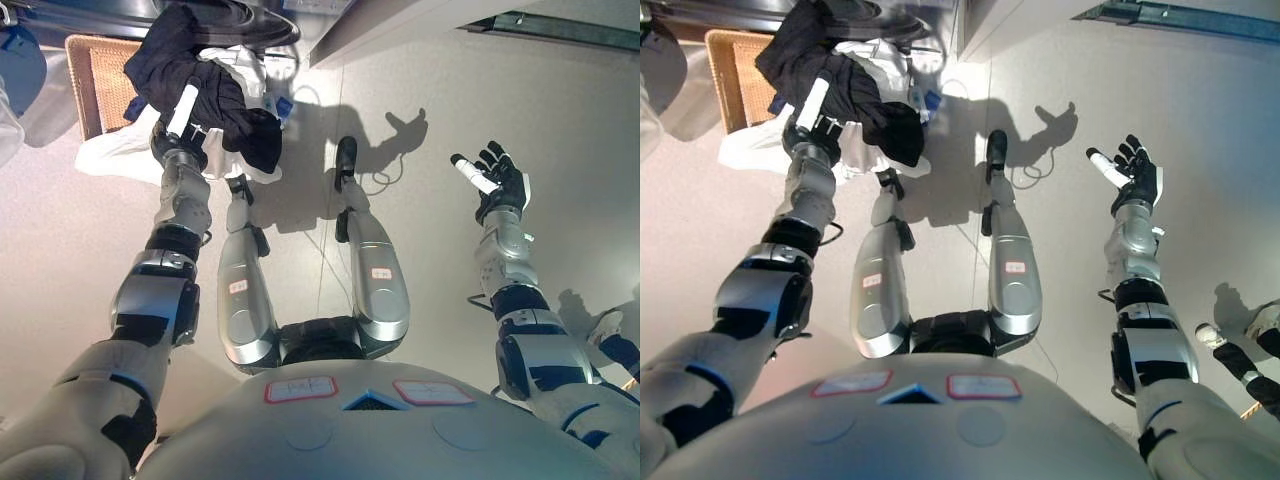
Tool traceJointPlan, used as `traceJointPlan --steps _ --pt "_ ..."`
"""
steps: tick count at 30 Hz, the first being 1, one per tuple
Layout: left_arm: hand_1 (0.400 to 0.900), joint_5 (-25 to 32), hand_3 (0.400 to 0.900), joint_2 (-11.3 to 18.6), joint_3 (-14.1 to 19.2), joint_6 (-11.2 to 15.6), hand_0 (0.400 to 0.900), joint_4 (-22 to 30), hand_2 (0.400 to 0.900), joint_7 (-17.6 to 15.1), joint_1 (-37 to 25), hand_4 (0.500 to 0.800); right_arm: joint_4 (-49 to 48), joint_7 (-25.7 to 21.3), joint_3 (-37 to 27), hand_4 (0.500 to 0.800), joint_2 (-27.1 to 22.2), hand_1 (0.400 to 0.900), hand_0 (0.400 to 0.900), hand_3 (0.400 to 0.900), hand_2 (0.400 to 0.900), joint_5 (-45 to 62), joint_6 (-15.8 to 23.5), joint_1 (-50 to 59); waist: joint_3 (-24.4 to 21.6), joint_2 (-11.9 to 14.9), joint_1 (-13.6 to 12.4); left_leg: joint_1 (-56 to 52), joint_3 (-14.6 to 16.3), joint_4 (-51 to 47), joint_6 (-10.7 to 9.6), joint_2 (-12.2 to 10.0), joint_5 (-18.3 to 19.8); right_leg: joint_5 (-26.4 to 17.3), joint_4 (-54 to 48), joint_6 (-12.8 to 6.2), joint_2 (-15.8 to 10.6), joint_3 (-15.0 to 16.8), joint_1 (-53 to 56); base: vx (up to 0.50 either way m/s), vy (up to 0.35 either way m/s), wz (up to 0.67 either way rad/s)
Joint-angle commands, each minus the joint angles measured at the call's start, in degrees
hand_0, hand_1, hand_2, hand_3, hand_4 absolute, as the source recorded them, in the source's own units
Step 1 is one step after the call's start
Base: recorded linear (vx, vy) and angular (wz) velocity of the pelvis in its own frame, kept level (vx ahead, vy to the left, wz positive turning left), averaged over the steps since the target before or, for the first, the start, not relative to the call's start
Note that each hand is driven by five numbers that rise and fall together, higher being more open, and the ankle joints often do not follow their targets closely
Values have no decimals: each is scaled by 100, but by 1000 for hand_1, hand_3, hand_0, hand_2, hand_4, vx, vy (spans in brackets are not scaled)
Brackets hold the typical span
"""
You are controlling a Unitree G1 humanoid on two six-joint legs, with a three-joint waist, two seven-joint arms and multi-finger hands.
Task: Put the clothes in the basket into the washing machine.
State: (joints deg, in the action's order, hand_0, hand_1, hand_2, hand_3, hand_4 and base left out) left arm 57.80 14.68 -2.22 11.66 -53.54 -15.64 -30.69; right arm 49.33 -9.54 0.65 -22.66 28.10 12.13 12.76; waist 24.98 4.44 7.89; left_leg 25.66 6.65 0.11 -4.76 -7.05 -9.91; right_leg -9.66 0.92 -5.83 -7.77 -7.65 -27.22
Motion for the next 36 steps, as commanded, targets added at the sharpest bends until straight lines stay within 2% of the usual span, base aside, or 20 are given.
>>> traceJointPlan --steps 1,4,13,16,17,20,29,36 --pt "400 200 400 -117 207 765 400 410 400 191 -71 500 110 -201 -290 800 -245 900 900 900 900 91 187 -773 -956 -72 -13 257 -403 158 -225 -115 84 343 302 -224 -2 -129 -4 33 -12 2" --pt "400 250 400 -176 180 809 400 594 400 158 -13 500 102 -199 -286 800 -225 900 900 900 900 82 159 -842 -998 -89 -23 191 -410 177 -227 -134 107 380 324 -206 7 -133 67 10 -5 1" --pt "400 555 400 -211 430 1016 400 849 400 128 47 500 -84 -195 -318 800 -205 900 900 900 900 57 150 -968 -1109 -104 -24 98 -392 176 -232 -169 143 392 307 -204 35 -109 134 4 -2 -1" --pt "400 653 400 -220 559 1171 400 991 400 73 40 500 -129 -220 -340 800 -208 900 900 900 900 27 161 -1028 -1154 -103 -18 113 -395 184 -230 -185 152 394 304 -207 36 -97 115 8 -5 -5" --pt "400 659 400 -209 613 1308 400 1181 400 9 36 500 -169 -237 -358 800 -204 900 900 900 900 16 174 -1058 -1159 -96 -18 118 -400 192 -228 -189 156 398 307 -205 35 -98 114 0 0 0" --pt "400 704 400 -249 741 1479 400 1425 400 -79 39 500 -237 -279 -405 800 -170 900 900 900 900 -1 186 -1115 -1183 -73 -13 141 -410 220 -226 -193 171 409 324 -195 49 -86 90 0 0 0" --pt "400 661 400 -49 996 1808 400 2062 400 -175 -4 500 -393 -270 -501 800 -164 900 900 900 900 -12 191 -1245 -1248 -72 -16 201 -428 300 -243 -215 211 427 338 -188 55 -108 74 0 0 0" --pt "400 470 400 183 983 1891 400 2315 400 -255 -93 500 -507 -200 -470 800 -211 900 900 900 900 -37 179 -1290 -1299 -101 -26 249 -455 359 -246 -224 240 446 364 -186 36 -121 62 0 0 0"
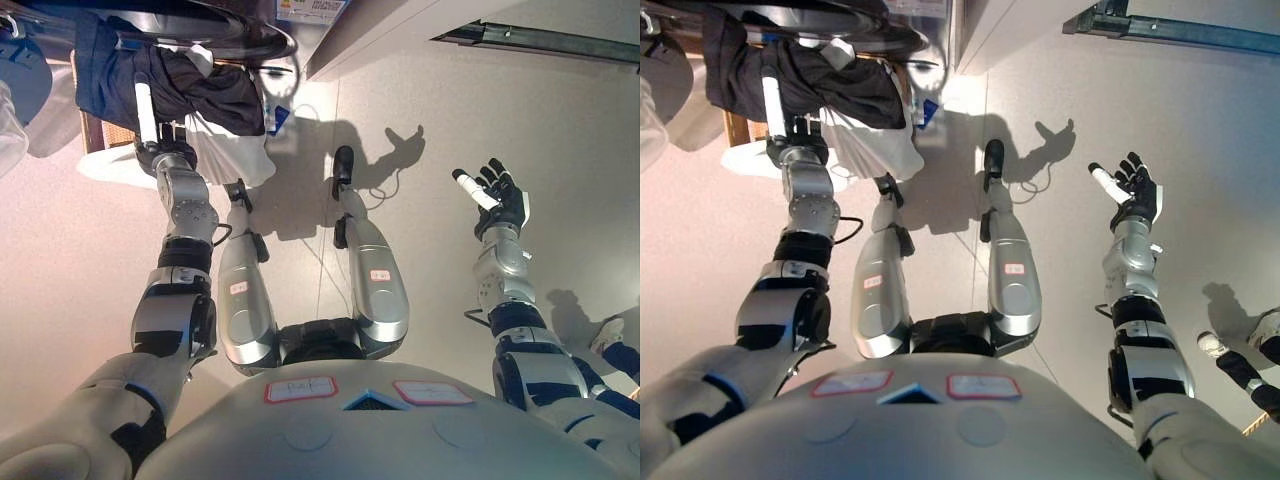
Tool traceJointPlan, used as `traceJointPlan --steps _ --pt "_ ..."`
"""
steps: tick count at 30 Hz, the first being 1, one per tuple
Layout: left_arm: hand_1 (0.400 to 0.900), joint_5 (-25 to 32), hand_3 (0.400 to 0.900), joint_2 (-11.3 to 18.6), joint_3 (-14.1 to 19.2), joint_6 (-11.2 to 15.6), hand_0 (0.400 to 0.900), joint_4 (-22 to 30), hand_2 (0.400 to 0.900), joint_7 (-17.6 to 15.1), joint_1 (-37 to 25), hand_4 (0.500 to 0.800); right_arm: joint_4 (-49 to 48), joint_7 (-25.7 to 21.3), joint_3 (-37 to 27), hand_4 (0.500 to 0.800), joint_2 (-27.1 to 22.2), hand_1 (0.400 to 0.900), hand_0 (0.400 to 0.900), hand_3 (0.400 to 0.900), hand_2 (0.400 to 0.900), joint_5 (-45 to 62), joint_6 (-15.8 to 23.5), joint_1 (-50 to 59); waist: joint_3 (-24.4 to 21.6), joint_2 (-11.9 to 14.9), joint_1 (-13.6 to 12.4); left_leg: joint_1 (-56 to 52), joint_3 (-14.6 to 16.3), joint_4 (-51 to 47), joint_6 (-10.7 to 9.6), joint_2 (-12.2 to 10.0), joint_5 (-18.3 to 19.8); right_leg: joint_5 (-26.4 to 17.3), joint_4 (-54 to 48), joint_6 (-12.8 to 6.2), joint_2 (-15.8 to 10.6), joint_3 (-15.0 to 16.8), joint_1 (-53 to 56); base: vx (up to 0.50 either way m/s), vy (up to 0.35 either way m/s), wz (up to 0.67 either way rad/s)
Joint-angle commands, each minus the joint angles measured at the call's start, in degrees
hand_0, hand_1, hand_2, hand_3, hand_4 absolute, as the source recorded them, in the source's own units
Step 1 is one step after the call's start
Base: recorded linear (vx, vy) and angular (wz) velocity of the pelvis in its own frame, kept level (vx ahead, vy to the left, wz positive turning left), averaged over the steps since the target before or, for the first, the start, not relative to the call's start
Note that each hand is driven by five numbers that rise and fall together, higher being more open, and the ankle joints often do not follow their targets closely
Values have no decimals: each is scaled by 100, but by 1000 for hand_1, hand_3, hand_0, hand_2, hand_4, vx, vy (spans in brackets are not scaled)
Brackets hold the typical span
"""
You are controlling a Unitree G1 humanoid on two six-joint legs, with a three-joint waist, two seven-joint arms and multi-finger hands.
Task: Put the clothes in the basket into the washing machine.
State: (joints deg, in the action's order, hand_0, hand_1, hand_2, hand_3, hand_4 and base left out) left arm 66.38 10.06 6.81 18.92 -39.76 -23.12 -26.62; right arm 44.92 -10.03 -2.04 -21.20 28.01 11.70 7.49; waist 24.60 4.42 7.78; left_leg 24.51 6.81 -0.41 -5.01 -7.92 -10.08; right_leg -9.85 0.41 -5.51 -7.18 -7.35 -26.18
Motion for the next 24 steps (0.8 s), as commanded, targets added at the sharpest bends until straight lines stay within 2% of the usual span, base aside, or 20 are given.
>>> traceJointPlan --steps 1,13,20,24 --pt "400 -400 400 688 83 1155 400 902 400 493 -525 500 -78 -135 -195 800 -361 900 900 900 900 -18 221 -765 -1273 -98 -13 364 -471 410 -222 -137 260 466 414 -218 -18 -149 -47 0 0 0" --pt "400 -720 400 1100 40 1195 400 1029 400 481 -757 500 -191 -34 -185 800 -401 900 900 900 900 -24 220 -853 -1346 -138 18 384 -435 439 -213 -140 297 424 374 -240 -27 -95 -65 2 5 -2" --pt "400 -910 400 1551 11 1179 400 921 400 445 -1008 500 -180 41 -171 800 -471 900 900 900 900 0 233 -867 -1419 -146 47 367 -398 438 -216 -151 320 401 326 -263 -38 -51 -55 9 3 -3" --pt "400 -971 400 1669 -23 1169 400 935 400 450 -1083 500 -167 79 -172 800 -489 900 900 900 900 7 230 -889 -1446 -153 53 350 -393 459 -209 -140 342 406 325 -268 -53 -51 -26 0 0 0"
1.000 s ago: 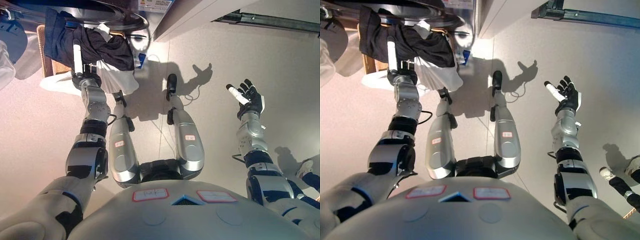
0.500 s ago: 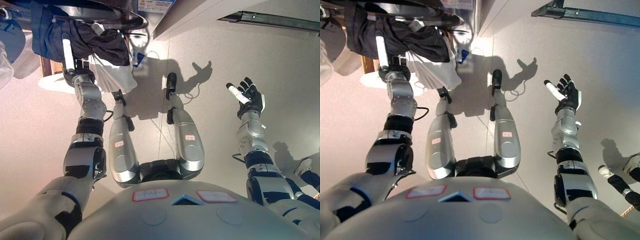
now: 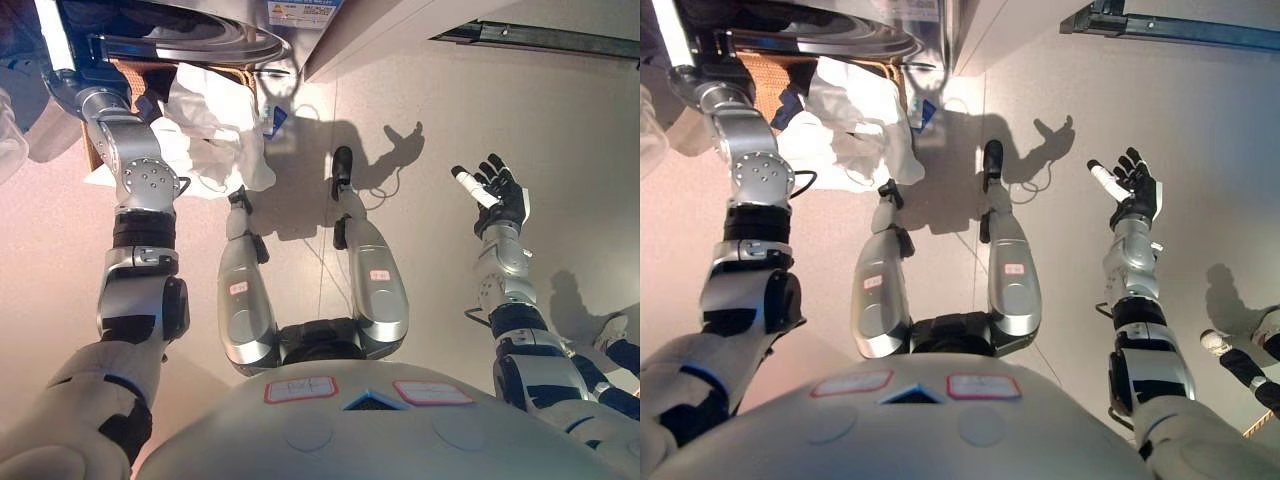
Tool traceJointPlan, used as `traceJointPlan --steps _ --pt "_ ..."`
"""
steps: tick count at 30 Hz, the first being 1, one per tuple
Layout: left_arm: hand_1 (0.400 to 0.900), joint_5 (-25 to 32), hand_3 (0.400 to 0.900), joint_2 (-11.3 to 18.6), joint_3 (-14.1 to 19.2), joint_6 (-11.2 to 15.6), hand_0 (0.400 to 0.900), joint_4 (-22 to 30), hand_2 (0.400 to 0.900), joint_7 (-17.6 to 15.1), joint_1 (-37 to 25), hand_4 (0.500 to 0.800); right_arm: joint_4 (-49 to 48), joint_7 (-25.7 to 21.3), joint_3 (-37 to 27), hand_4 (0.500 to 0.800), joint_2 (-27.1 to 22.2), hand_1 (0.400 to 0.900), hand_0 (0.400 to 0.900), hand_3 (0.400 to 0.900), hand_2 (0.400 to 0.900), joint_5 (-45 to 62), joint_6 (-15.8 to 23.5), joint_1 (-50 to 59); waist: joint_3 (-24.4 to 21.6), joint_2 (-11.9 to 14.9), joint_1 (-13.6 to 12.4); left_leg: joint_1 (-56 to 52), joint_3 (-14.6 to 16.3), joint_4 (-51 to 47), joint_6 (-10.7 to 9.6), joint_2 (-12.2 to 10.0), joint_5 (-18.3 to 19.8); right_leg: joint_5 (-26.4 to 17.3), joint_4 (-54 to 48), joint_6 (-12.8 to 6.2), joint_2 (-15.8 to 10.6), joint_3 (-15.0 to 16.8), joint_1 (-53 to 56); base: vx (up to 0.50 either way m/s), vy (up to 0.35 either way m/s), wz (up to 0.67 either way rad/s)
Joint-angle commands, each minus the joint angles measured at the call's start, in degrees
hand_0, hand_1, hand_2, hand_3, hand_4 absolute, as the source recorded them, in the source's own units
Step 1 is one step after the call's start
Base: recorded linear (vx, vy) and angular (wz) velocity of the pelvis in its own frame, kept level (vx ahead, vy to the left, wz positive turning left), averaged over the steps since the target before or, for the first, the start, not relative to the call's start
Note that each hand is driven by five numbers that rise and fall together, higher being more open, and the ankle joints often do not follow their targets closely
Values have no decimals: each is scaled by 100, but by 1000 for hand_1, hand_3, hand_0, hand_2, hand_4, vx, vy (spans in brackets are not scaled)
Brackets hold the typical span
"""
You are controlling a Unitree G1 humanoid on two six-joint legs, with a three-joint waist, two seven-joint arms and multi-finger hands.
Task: Put the clothes in the basket into the washing machine.
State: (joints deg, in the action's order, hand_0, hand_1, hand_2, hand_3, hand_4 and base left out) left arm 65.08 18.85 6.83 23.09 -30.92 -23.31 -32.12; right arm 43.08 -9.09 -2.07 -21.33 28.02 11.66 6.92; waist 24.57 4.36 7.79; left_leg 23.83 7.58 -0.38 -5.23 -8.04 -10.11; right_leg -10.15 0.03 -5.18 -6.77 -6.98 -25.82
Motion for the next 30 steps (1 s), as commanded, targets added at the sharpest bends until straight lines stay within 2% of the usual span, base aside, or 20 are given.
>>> traceJointPlan --steps 1,11,14,16,20,23,30 --pt "400 -844 400 811 -52 744 400 44 400 493 -556 500 23 -6 -166 800 -477 900 900 900 900 7 227 -831 -1450 -154 53 415 -468 461 -188 -123 352 438 363 -303 -95 -85 -58 0 0 0" --pt "400 -489 400 915 -261 612 400 -232 400 710 -918 500 -91 55 -124 800 -541 900 900 900 900 12 190 -792 -1463 -194 112 426 -461 473 -172 -112 365 437 382 -317 -113 -81 -64 0 0 0" --pt "400 -362 400 992 -350 544 400 -354 400 810 -1053 500 -114 68 -114 800 -570 900 900 900 900 10 173 -785 -1464 -198 132 422 -450 472 -170 -115 367 430 380 -324 -115 -77 -79 4 3 -3" --pt "400 -289 400 1148 -522 401 400 -631 400 896 -1304 500 -136 102 -78 800 -599 900 900 900 900 15 156 -780 -1471 -206 183 432 -441 479 -165 -116 369 425 390 -335 -117 -68 -109 0 0 0" --pt "400 -468 400 1395 -791 166 400 -1169 400 883 -1740 500 -230 149 11 800 -667 900 900 900 900 68 149 -733 -1453 -224 249 471 -422 504 -162 -112 366 415 419 -346 -119 -49 -153 0 3 -1" --pt "400 -585 400 1491 -932 47 400 -1376 400 874 -1916 500 -350 174 45 800 -695 900 900 900 900 112 169 -711 -1421 -221 285 515 -416 570 -153 -115 390 420 460 -348 -124 -24 -201 -3 8 -5" --pt "400 -783 400 1473 -1050 -92 400 -1692 400 831 -2130 500 -628 180 9 800 -733 900 900 900 900 243 244 -693 -1318 -184 393 690 -396 764 -142 -114 455 467 636 -332 -133 27 -403 -14 4 -4"
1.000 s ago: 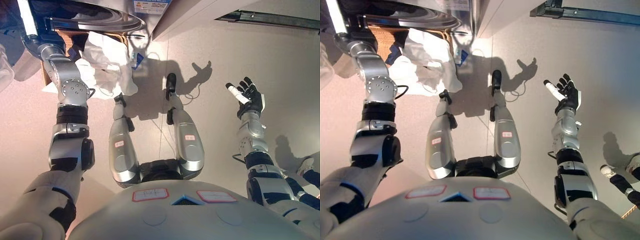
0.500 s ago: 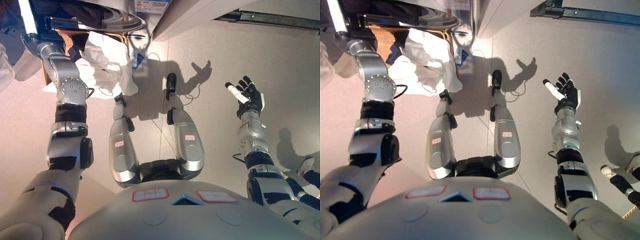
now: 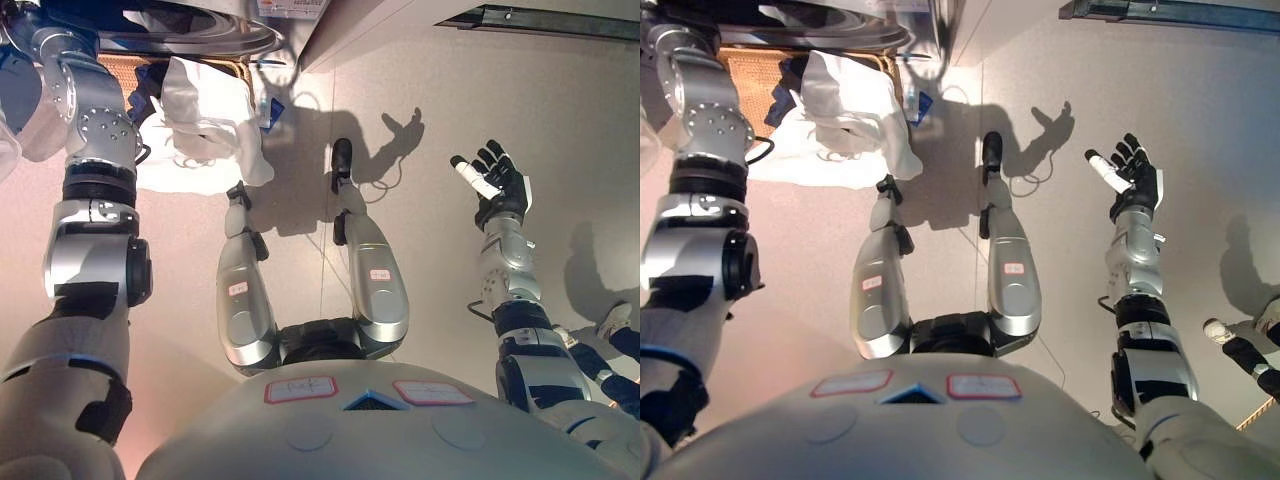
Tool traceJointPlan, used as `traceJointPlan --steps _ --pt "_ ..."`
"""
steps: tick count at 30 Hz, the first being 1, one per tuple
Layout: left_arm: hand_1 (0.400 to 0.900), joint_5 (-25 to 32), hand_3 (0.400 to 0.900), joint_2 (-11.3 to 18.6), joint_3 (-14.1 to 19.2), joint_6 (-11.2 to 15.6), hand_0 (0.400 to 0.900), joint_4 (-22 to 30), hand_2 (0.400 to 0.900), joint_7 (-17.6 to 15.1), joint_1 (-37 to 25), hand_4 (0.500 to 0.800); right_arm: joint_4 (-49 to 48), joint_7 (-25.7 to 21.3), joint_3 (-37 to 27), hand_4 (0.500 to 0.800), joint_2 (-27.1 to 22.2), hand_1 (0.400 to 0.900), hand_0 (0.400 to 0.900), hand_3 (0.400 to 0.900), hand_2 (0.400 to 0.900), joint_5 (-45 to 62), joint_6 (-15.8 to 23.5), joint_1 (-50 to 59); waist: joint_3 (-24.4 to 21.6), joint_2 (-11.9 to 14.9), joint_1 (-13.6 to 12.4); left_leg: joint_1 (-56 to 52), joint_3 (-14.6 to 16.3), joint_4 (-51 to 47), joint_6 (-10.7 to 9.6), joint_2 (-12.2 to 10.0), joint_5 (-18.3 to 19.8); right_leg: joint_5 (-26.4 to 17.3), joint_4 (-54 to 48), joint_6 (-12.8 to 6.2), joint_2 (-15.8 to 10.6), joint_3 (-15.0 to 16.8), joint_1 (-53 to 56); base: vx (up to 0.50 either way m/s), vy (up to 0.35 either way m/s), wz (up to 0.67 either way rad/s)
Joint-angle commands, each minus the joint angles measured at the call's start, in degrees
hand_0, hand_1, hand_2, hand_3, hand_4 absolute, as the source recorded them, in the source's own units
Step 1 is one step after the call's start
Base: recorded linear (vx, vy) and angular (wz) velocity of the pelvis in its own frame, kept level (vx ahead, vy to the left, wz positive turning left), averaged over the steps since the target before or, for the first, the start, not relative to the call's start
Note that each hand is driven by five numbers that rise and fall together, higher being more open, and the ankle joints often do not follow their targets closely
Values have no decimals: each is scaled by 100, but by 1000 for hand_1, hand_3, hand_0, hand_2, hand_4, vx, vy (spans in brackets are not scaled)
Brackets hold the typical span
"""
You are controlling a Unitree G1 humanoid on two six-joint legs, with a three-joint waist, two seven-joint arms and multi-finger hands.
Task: Put the clothes in the basket into the washing machine.
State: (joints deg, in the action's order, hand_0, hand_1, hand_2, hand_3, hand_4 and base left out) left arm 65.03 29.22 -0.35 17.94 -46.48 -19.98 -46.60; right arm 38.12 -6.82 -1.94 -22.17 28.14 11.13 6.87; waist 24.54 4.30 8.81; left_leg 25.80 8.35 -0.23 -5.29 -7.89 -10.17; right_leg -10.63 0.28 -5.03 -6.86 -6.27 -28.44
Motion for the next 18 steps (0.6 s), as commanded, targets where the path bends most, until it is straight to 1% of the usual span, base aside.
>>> traceJointPlan --steps 1,6,12,18 --pt "400 -799 400 424 -344 416 400 -160 400 489 -702 500 -200 -61 -6 800 -658 900 900 900 900 226 314 -684 -1292 -166 309 530 -475 790 -132 -125 469 523 643 -339 -119 -33 -179 -32 -7 -3" --pt "400 -868 400 366 -430 365 400 -293 400 432 -844 500 -492 -110 -9 800 -684 900 900 900 900 258 385 -631 -1177 -113 406 748 -466 1017 -121 -128 555 543 777 -323 -105 22 -381 -40 -5 -5" --pt "400 -804 400 271 -398 420 400 -219 400 437 -896 500 -741 -146 -21 800 -656 900 900 900 900 244 460 -648 -1137 -76 490 961 -427 1232 -96 -128 658 530 881 -318 -83 106 -606 -24 10 -8" --pt "400 -797 400 353 -540 437 400 -257 400 487 -1153 500 -873 -144 -40 800 -655 900 900 900 900 296 515 -633 -1174 -73 576 1112 -388 1326 -79 -121 719 489 894 -326 -97 162 -774 -5 14 -6"
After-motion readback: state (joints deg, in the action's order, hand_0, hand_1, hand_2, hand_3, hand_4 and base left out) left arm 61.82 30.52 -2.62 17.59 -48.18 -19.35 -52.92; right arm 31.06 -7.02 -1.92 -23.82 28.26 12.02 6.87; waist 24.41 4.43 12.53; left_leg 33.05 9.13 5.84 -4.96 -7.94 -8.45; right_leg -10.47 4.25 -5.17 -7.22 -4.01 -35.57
